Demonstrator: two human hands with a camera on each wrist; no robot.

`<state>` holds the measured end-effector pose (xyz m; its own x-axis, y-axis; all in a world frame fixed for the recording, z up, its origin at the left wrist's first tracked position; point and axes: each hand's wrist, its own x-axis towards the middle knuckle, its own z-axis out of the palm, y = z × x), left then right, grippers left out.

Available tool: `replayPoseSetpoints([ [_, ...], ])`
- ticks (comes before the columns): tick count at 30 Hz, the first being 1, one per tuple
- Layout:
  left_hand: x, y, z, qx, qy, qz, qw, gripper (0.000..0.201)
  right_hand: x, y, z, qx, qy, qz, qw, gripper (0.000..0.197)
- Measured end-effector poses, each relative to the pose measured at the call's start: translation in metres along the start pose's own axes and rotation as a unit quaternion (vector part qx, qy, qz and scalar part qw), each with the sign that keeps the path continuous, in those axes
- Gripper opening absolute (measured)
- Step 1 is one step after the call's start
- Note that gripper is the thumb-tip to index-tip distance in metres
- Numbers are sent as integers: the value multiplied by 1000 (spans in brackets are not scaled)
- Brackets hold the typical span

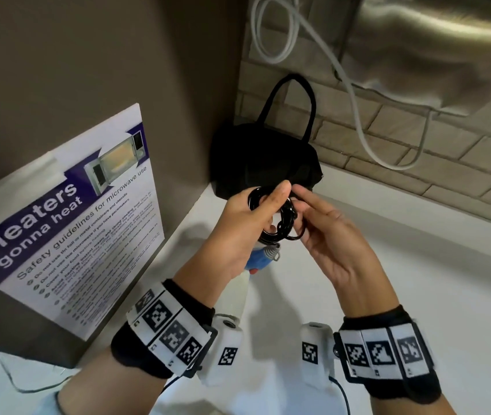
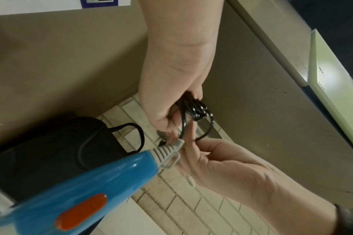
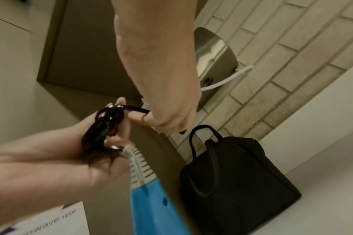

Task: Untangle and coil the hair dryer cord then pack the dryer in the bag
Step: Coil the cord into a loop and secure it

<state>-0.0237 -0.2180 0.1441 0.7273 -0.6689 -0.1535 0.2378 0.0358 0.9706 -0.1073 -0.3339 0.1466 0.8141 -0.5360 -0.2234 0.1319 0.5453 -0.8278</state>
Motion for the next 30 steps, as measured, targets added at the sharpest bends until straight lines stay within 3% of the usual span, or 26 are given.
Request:
replayPoseSetpoints([
  [3, 2, -1, 1, -1, 13, 31, 999, 46, -1, 10, 2, -44, 28, -27, 998, 32],
  [6, 5, -4, 3, -24, 16, 14, 999, 45, -3, 18, -1, -78, 58, -37, 995, 34],
  [13, 8, -6, 5, -6, 43, 13, 999, 63, -20, 21, -5, -275, 29, -11, 961, 31],
  [19, 6, -3, 4, 10, 53, 29, 998, 70, -29, 23, -8, -263, 42, -30, 963, 29],
  [21, 4, -3, 5, 12, 50, 19, 998, 62, -30, 25, -8, -266, 33, -31, 963, 28],
  [24, 7, -6, 6, 18, 28, -6, 999, 50, -29, 25, -8, -277, 16, -31, 960, 29],
  [30, 13, -11, 7, -93, -10, -100, 991, 53, -27, 22, 0, -210, -18, -33, 977, 36],
])
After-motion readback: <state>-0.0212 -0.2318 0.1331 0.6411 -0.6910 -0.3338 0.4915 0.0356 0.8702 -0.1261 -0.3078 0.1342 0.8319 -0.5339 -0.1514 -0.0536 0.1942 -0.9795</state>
